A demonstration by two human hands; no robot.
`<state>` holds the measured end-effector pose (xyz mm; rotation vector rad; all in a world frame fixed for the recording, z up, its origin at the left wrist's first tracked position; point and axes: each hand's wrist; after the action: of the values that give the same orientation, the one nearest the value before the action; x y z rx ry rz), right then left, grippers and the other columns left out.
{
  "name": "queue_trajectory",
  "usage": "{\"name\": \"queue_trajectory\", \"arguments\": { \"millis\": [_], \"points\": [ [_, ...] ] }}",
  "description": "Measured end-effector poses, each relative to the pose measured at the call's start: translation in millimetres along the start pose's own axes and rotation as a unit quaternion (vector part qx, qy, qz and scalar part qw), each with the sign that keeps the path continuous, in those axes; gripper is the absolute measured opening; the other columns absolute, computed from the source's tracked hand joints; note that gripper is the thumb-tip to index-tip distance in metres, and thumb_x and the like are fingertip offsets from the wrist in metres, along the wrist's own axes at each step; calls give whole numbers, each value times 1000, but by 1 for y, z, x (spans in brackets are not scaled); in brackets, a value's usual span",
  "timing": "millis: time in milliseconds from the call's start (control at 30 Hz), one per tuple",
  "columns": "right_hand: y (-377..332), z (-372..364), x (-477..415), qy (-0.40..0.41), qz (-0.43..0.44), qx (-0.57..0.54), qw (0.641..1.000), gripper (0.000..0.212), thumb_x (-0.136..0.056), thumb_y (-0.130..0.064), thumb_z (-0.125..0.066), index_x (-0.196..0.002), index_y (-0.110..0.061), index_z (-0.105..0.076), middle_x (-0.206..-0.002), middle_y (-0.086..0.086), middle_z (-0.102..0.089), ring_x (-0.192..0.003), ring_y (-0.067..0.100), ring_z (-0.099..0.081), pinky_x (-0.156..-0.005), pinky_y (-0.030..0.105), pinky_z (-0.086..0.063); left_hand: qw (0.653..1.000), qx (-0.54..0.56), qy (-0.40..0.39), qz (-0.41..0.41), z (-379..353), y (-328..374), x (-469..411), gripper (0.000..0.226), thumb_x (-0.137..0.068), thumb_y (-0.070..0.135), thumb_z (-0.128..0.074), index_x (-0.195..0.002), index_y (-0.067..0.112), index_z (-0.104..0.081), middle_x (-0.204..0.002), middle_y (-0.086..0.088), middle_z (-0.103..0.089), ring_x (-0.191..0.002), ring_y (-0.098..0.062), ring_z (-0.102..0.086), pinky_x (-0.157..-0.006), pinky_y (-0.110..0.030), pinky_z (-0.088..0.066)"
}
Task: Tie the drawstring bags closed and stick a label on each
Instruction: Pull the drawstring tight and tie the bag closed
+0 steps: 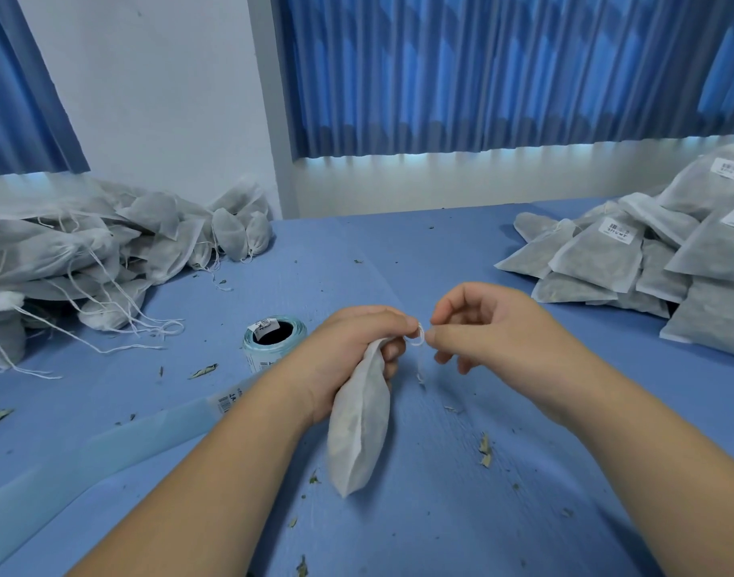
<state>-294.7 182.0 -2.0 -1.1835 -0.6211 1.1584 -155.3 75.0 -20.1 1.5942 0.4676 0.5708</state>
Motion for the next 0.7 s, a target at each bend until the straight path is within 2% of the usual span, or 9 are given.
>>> {"name": "queue_trajectory", "arguments": {
  "millis": [100, 200, 333, 433, 567, 700],
  "points": [
    [-1, 3, -1, 31, 6, 4, 1000, 11, -82, -6, -64, -74, -12, -63, -58, -4, -60, -53, 8, -58, -53, 25, -45, 1000, 12, 13, -2, 1, 1, 0, 26, -89, 20, -59, -64, 17, -65, -55, 3, -41, -49, -13, -35, -46, -22, -29],
    [-3, 2, 2, 1, 1, -23, 1000, 14, -85, -5, -62, -72, -11, -64, -60, 0, -65, -52, 13, -60, -50, 25, -45, 999, 32, 16, 0, 1, 1, 0, 26, -88, 22, -59, -63, 18, -65, -55, 3, -40, -50, -13, -34, -46, -22, -28],
    [-3, -4, 5, -12, 3, -32, 999, 8, -85, -4, -63, -78, -6, -66, -69, 8, -71, -58, 16, -67, -49, 22, -49, 999, 45, 12, -7, 0, 2, 0, 19, -82, 22, -63, -64, 17, -65, -54, 3, -41, -49, -12, -34, -44, -21, -28],
    [-3, -5, 4, 9, 1, -41, 999, 8, -85, -3, -65, -78, -5, -68, -75, 13, -73, -63, 17, -70, -53, 21, -52, 999, 49, 13, -14, 0, 0, -1, 24, -88, 20, -61, -64, 17, -66, -54, 3, -42, -48, -12, -36, -44, -21, -30],
    [0, -7, 5, 5, -4, -41, 999, 7, -83, -1, -67, -81, -4, -72, -74, 11, -73, -69, 17, -72, -57, 20, -55, 998, 62, 1, -20, 0, 0, -1, 23, -86, 21, -62, -64, 18, -66, -55, 4, -42, -48, -11, -37, -44, -20, -32],
    [2, -11, 4, 1, 10, -19, 1000, 10, -82, 0, -69, -81, -7, -75, -73, 10, -73, -66, 13, -70, -57, 19, -54, 997, 71, -14, -21, -1, 0, -1, 16, -79, 24, -66, -65, 16, -64, -55, 3, -42, -46, -10, -36, -43, -20, -31]
  ]
}}
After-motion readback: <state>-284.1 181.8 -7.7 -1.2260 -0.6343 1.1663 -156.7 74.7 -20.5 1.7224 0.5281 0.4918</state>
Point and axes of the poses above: each hand's wrist, its own x-axis away from the middle knuckle, its own z-axis out of the back of the hand, y = z × x
